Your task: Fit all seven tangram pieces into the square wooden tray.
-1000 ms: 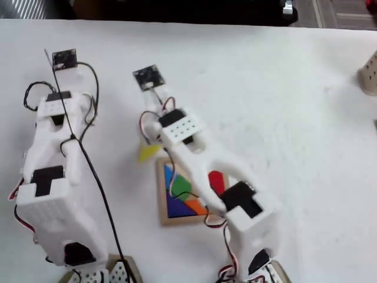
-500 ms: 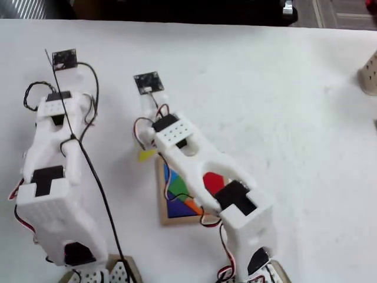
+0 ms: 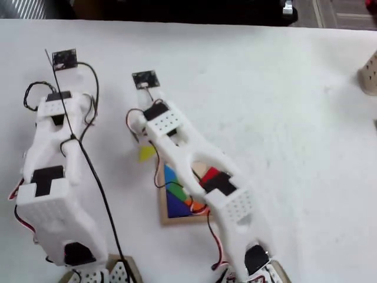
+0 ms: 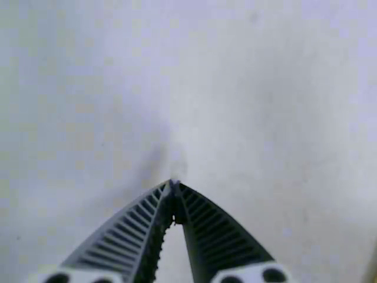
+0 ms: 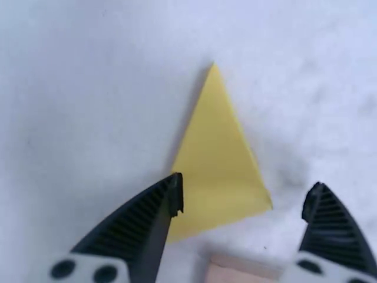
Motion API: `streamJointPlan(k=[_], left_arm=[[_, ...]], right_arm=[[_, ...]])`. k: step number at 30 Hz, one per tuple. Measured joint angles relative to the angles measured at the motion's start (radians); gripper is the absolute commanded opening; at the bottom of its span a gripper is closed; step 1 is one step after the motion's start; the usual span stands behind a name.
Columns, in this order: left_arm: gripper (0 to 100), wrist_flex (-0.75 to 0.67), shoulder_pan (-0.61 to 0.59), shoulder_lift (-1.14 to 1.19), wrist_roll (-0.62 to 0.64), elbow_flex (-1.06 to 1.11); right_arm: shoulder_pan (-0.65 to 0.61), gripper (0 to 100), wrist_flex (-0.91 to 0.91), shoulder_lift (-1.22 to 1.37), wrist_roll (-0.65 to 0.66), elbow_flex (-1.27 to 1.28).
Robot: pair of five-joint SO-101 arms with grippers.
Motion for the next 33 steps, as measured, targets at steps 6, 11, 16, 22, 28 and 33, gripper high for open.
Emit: streamJointPlan(k=[6, 11, 16, 22, 28, 33], left_arm=[[2, 0.0, 0.0, 0.0, 0.0, 0.0], [2, 0.0, 0.0, 0.0, 0.0, 0.0], [2, 0.0, 0.0, 0.0, 0.0, 0.0], [2, 0.0, 0.0, 0.0, 0.0, 0.0], [2, 0.0, 0.0, 0.0, 0.0, 0.0], [2, 0.0, 0.0, 0.0, 0.0, 0.0]], right_arm=[[0.0, 31.5, 0.063, 0.078, -0.012, -0.127], [-0.014, 31.5, 0.123, 0.158, -0.014, -0.253], [-0.021, 31.5, 0.239, 0.27, -0.011, -0.419], [-0.021, 31.4, 0.365, 0.396, -0.012, -0.646], [-0.034, 9.0, 0.456, 0.503, -0.012, -0.85], [-0.026, 5.5, 0.474, 0.551, 0.017, -0.95]])
